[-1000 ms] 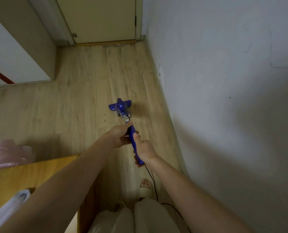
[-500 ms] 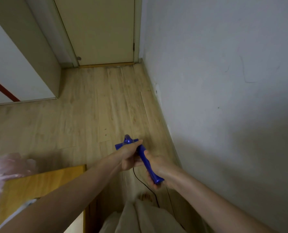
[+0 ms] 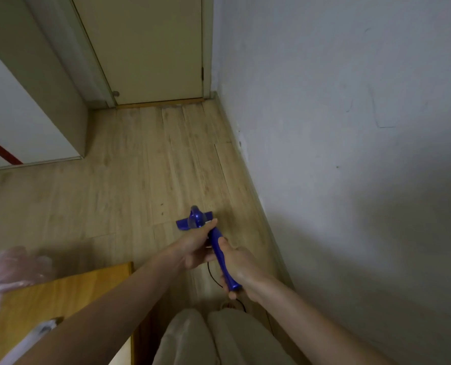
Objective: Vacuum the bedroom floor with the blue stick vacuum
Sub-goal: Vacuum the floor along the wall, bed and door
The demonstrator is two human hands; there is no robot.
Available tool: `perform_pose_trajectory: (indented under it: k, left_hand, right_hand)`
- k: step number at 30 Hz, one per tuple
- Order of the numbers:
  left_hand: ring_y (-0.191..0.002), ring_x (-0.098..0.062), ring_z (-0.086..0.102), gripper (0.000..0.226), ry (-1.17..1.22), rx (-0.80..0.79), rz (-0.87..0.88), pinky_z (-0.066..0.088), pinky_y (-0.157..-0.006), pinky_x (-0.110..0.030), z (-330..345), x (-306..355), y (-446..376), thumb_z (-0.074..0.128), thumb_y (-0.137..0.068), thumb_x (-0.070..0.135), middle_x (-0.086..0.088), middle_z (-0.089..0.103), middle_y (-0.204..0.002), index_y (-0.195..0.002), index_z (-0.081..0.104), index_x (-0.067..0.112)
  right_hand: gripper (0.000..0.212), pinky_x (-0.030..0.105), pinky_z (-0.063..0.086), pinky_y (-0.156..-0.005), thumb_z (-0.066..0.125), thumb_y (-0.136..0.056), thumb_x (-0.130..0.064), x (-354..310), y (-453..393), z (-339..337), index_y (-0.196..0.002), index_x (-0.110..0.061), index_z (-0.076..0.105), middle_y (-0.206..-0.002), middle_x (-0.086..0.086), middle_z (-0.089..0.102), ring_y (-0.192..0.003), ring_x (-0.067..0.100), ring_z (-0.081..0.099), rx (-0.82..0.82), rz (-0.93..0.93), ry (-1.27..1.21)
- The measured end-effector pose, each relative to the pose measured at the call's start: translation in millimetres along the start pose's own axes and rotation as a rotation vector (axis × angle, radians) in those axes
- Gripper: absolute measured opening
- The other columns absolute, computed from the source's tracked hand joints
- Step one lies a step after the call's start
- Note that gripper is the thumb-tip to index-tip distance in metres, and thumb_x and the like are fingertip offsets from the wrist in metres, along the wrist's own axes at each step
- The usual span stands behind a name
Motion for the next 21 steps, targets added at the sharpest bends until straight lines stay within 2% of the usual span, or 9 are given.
perform_pose_trajectory:
  k: [5,7,9,10,12,16,21]
  left_hand:
    - [-0.076,-0.020,0.062,0.033,-0.003,0.082,0.028,0.054,-0.050,-0.026,-11,17,-19,0.055,-0.097,0.034,-0.012,0.063,-0.087,-0.114,0.053,0.006]
    - [-0.078,-0.021,0.062,0.031,-0.012,0.120,0.042,0.057,-0.062,-0.032,-15,28,-28,0.054,-0.097,0.034,-0.012,0.063,-0.087,-0.112,0.053,0.006]
    - [-0.082,-0.023,0.062,0.032,-0.036,0.156,0.046,0.054,-0.075,-0.037,-21,38,-39,0.053,-0.097,0.035,-0.013,0.064,-0.089,-0.107,0.054,0.004]
    - [-0.084,-0.025,0.062,0.034,-0.050,0.173,0.043,0.054,-0.076,-0.038,-24,43,-44,0.052,-0.098,0.035,-0.013,0.065,-0.090,-0.108,0.055,0.003]
    - [-0.084,-0.027,0.064,0.038,-0.062,0.192,0.031,0.055,-0.073,-0.039,-29,49,-54,0.051,-0.099,0.034,-0.014,0.066,-0.092,-0.114,0.055,-0.001]
    - [-0.081,-0.027,0.064,0.041,-0.049,0.200,0.012,0.055,-0.069,-0.037,-34,57,-68,0.053,-0.098,0.033,-0.014,0.065,-0.092,-0.118,0.054,-0.003]
    - [-0.081,-0.027,0.063,0.041,-0.023,0.196,0.024,0.055,-0.075,-0.038,-35,68,-74,0.052,-0.099,0.032,-0.014,0.064,-0.091,-0.120,0.052,-0.003]
  right_hand:
    - [0.047,0.021,0.047,-0.047,0.032,-0.100,-0.055,-6,-37,5,-0.097,-0.013,0.053,-0.071,0.004,0.059,-0.050,0.012,0.055,-0.017,-0.029,-0.011]
    - [0.046,0.022,0.048,-0.050,0.029,-0.100,-0.055,-11,-57,9,-0.092,-0.015,0.051,-0.073,0.004,0.058,-0.054,0.012,0.056,-0.029,-0.040,0.021]
    - [0.047,0.029,0.054,-0.065,0.027,-0.100,-0.056,-15,-77,13,-0.085,-0.018,0.049,-0.076,0.004,0.059,-0.063,0.015,0.058,-0.037,-0.038,0.060]
    - [0.048,0.034,0.054,-0.075,0.027,-0.100,-0.057,-17,-86,15,-0.084,-0.018,0.050,-0.078,0.004,0.059,-0.068,0.017,0.059,-0.039,-0.025,0.066]
    - [0.052,0.037,0.054,-0.081,0.027,-0.099,-0.059,-16,-102,17,-0.087,-0.015,0.053,-0.081,0.004,0.060,-0.073,0.019,0.060,-0.033,0.014,0.065]
    - [0.057,0.036,0.053,-0.083,0.029,-0.097,-0.062,-15,-120,20,-0.099,-0.011,0.055,-0.089,0.007,0.061,-0.081,0.021,0.061,-0.034,0.064,0.055]
    - [0.055,0.032,0.051,-0.068,0.029,-0.097,-0.062,-30,-130,15,-0.086,-0.014,0.053,-0.080,0.004,0.060,-0.067,0.017,0.058,-0.006,-0.016,0.088]
Point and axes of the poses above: each hand's wrist, its own y-axis away from the middle knuckle, its own z-axis out of the palm, x = y × z, the point moved 10 cm from there along -y, towards the middle knuckle
